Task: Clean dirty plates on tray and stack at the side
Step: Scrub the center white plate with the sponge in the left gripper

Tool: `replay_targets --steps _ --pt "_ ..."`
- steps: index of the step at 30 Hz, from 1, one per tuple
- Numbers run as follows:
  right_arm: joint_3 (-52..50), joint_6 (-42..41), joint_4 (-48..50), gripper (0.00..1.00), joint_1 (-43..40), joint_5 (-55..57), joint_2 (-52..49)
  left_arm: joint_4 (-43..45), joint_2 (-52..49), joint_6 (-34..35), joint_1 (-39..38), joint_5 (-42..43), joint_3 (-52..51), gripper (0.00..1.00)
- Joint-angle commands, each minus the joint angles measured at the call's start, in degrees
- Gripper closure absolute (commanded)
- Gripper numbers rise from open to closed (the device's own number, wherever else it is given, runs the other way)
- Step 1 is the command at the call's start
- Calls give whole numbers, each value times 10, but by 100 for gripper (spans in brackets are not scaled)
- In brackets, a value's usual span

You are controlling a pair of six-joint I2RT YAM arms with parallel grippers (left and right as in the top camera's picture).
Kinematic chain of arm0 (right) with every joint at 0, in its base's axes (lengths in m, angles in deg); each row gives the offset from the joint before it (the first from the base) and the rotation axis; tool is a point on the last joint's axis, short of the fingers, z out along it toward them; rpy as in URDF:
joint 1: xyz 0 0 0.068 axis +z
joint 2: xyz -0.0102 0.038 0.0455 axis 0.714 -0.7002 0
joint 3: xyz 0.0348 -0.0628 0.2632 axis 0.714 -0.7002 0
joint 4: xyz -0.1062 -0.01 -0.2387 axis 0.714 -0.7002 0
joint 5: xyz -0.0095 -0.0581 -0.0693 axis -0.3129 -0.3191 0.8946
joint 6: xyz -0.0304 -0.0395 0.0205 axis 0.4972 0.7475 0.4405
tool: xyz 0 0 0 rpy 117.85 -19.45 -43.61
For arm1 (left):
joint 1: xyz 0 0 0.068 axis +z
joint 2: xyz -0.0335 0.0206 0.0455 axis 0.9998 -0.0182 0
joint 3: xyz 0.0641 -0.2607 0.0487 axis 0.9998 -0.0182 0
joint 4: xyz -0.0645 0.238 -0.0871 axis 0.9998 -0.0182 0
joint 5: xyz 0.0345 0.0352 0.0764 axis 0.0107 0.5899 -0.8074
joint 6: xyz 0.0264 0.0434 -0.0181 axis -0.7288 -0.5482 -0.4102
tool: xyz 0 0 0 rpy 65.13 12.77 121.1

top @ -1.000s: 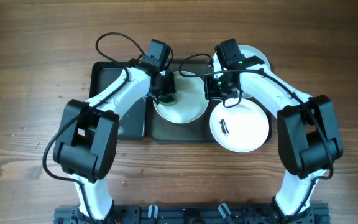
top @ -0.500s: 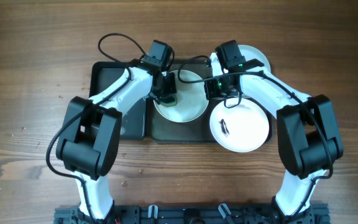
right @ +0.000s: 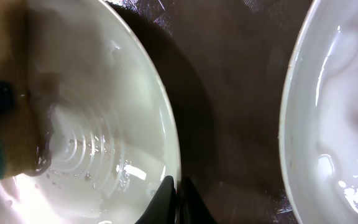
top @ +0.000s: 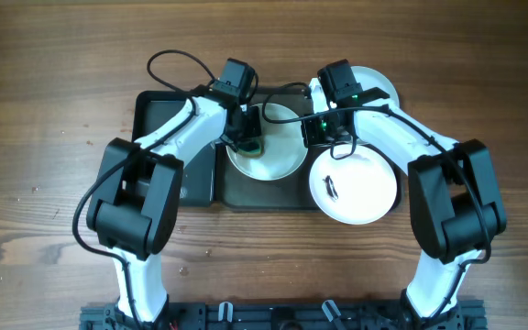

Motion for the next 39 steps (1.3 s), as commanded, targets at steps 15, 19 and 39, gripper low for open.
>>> replay_targets --steps 15,19,39 --pt "-10 20 -1 96 5 -29 -9 42 -57 13 -15 147 -11 96" --pt "-10 20 0 96 5 -29 -9 62 -59 13 -37 147 -11 96" --pt "-10 20 0 96 5 -29 -9 -23 112 -21 -28 58 28 96"
